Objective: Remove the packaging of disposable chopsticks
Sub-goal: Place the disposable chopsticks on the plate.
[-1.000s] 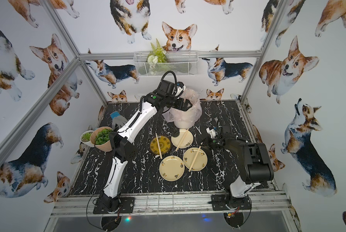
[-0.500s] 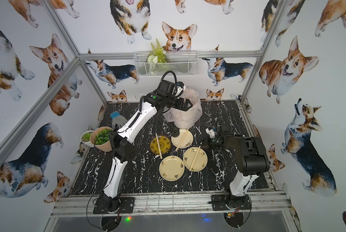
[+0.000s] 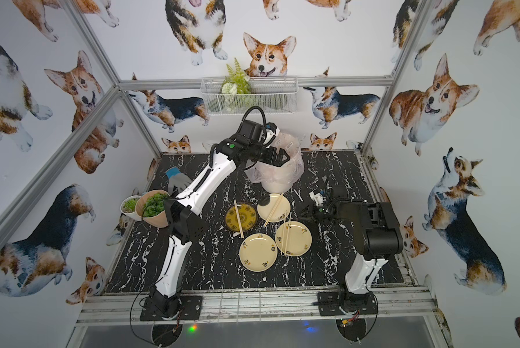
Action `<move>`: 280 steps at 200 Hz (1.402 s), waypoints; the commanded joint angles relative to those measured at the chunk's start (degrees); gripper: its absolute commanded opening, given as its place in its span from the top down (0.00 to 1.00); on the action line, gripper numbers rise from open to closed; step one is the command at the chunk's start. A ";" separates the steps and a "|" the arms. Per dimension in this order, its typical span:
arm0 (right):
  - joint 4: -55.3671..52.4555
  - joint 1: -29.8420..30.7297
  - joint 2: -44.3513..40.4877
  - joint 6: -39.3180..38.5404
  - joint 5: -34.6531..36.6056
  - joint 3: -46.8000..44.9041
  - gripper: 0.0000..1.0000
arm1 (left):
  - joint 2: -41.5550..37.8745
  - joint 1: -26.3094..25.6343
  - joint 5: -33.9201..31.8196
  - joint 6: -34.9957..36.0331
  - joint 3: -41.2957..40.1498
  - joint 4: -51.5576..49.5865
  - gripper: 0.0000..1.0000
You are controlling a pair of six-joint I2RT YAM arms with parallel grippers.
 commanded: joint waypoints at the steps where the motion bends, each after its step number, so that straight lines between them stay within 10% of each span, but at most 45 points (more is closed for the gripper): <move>1: 1.34 -0.07 0.19 -0.65 -0.26 0.12 0.81 | 0.02 0.10 0.62 -0.01 0.53 0.22 0.00; 193: -2.00 0.33 -17.09 3.96 1.34 -0.73 0.74 | 0.20 0.11 1.75 -0.91 0.50 0.13 0.00; 280: -7.87 11.22 -36.06 8.66 19.80 12.23 0.57 | -0.25 -0.02 3.65 -4.11 0.53 1.95 0.00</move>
